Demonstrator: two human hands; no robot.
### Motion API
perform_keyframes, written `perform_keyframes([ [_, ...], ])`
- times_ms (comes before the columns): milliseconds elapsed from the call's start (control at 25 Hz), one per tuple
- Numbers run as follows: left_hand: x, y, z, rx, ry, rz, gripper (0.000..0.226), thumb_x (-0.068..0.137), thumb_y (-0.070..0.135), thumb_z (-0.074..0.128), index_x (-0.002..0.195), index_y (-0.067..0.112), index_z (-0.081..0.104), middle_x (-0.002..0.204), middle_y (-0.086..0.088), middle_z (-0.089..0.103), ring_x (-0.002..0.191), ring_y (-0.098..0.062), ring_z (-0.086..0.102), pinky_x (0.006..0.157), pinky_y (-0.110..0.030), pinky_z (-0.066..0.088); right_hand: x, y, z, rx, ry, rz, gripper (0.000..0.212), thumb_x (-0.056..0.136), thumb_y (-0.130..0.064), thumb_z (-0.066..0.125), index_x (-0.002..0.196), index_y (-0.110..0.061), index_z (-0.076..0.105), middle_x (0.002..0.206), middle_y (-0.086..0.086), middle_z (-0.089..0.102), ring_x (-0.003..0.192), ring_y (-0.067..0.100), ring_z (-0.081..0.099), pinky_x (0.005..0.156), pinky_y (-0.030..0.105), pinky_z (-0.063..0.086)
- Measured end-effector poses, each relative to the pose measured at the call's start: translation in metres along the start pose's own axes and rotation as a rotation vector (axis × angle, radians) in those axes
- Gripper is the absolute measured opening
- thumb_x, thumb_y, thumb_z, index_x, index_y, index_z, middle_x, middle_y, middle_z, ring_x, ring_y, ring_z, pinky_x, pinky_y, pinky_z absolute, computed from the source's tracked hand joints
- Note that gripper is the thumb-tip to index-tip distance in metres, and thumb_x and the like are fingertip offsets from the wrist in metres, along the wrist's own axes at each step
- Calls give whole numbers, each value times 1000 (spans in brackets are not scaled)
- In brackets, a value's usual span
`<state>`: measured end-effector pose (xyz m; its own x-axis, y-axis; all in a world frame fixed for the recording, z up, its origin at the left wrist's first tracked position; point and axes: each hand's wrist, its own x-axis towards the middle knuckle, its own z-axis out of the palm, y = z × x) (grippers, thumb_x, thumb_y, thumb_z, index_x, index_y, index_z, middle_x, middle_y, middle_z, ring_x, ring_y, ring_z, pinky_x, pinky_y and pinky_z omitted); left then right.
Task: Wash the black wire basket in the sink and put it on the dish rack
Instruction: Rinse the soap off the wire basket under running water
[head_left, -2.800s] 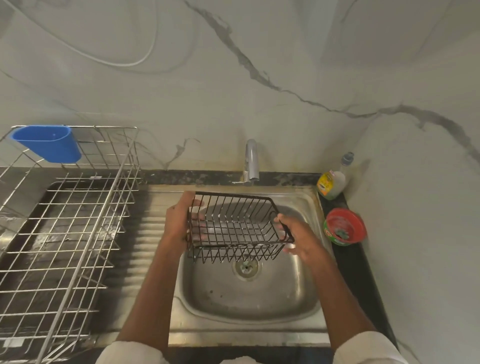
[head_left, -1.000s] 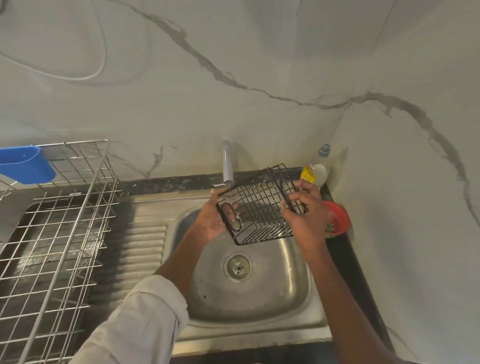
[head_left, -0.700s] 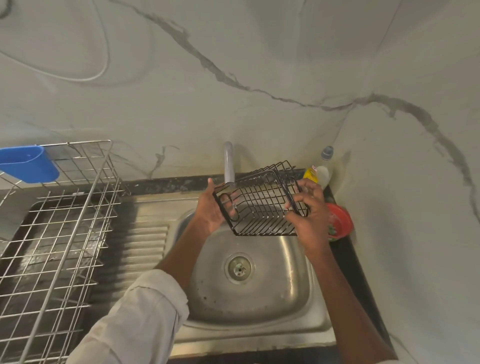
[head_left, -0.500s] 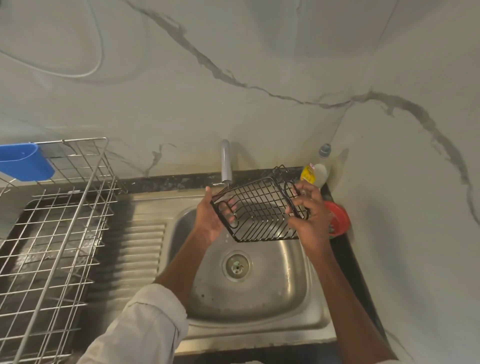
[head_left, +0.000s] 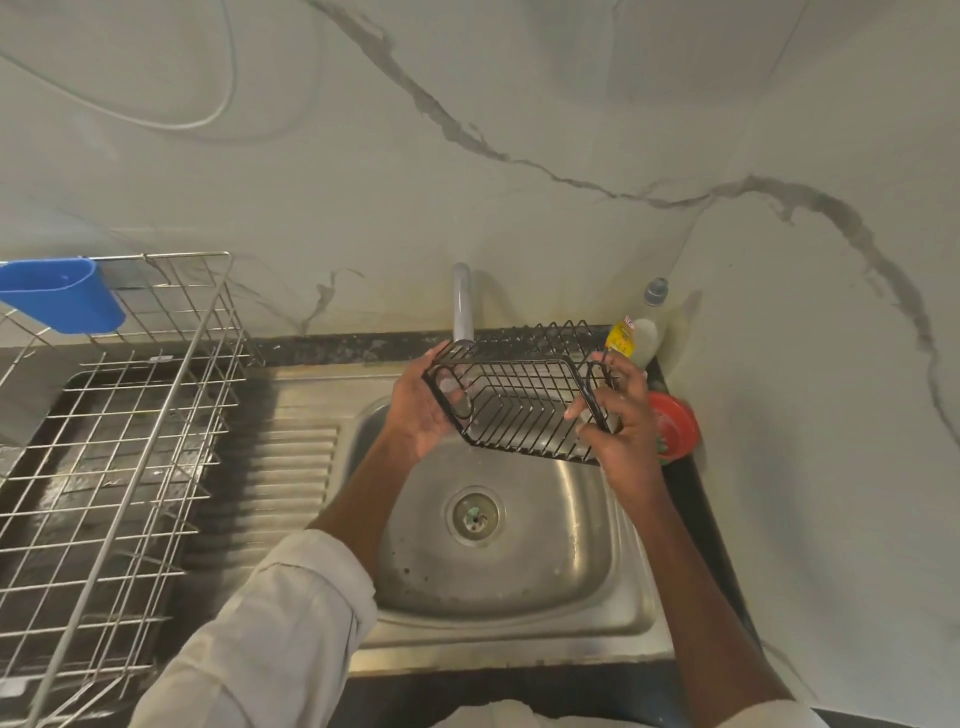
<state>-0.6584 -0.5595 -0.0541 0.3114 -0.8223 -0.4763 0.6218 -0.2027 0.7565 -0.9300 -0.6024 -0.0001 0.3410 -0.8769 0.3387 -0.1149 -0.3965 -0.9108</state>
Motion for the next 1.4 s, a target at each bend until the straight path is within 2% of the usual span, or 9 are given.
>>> perform_keyframes([
  [280, -4, -10, 19, -79, 36, 54, 48, 90, 39, 71, 133, 18, 76, 97, -9, 59, 108, -34, 52, 68, -38, 49, -20, 17, -7, -38, 110, 24, 25, 72, -19, 71, 90, -2, 72, 139, 9, 47, 140, 25, 42, 120, 46, 35],
  [440, -12, 0, 11, -48, 64, 54, 49, 85, 32, 70, 132, 20, 76, 114, -11, 70, 108, -31, 61, 72, -39, 49, -26, 18, -1, -76, 71, 134, 33, 78, 14, 68, 92, -14, 76, 143, 10, 43, 143, 16, 36, 114, 9, 22],
  [520, -16, 4, 7, -28, 65, 42, 52, 86, 25, 65, 137, 16, 69, 117, -14, 68, 98, -29, 64, 74, -41, 49, -25, 15, 2, -62, 74, 184, 36, 82, 13, 62, 95, -16, 77, 145, 6, 42, 142, 8, 35, 112, 5, 22],
  [600, -19, 7, 1, -6, 84, 50, 50, 88, 16, 56, 137, 14, 63, 112, -17, 66, 85, -24, 61, 75, -43, 48, -16, 12, 9, -2, 107, 229, 47, 86, 12, 60, 105, -28, 75, 147, 4, 43, 142, 9, 38, 117, 13, 28],
  [760, -20, 14, -9, 99, 129, 49, 33, 100, 9, 50, 131, 8, 62, 126, -20, 70, 107, -21, 70, 100, -46, 55, 2, 13, 24, 39, 155, 255, 84, 79, 23, 48, 101, -54, 74, 145, 1, 51, 139, 15, 46, 120, 36, 36],
  [880, -27, 20, -19, 202, 214, 35, 13, 108, 16, 55, 110, 8, 65, 83, -5, 56, 64, -16, 51, 67, -40, 47, 12, 18, 29, 11, 101, 287, 68, 75, 21, 48, 80, -40, 77, 139, -12, 57, 135, 5, 49, 118, 38, 35],
  [960, -35, 23, -32, 255, 281, 39, 13, 109, 18, 55, 109, 8, 63, 75, 0, 50, 57, -16, 45, 65, -38, 46, 18, 23, 40, -17, 53, 301, 48, 77, 17, 54, 79, -24, 77, 132, -16, 61, 132, 5, 51, 117, 40, 38],
  [1120, -60, 20, -66, 273, 437, 54, 11, 106, 12, 54, 104, 6, 63, 92, -12, 60, 58, -18, 52, 73, -46, 55, 27, 21, 74, 38, -65, 421, 53, 86, 12, 55, 109, -31, 76, 104, -16, 76, 87, -8, 63, 80, 29, 52],
  [1400, -111, 16, -100, 231, 661, 126, 6, 99, 9, 60, 94, 12, 63, 103, -12, 62, 89, -33, 58, 79, -50, 56, 34, 19, 120, 41, -295, 504, 63, 91, 14, 46, 128, -31, 70, 128, -8, 67, 65, -6, 43, 50, 10, 38],
])
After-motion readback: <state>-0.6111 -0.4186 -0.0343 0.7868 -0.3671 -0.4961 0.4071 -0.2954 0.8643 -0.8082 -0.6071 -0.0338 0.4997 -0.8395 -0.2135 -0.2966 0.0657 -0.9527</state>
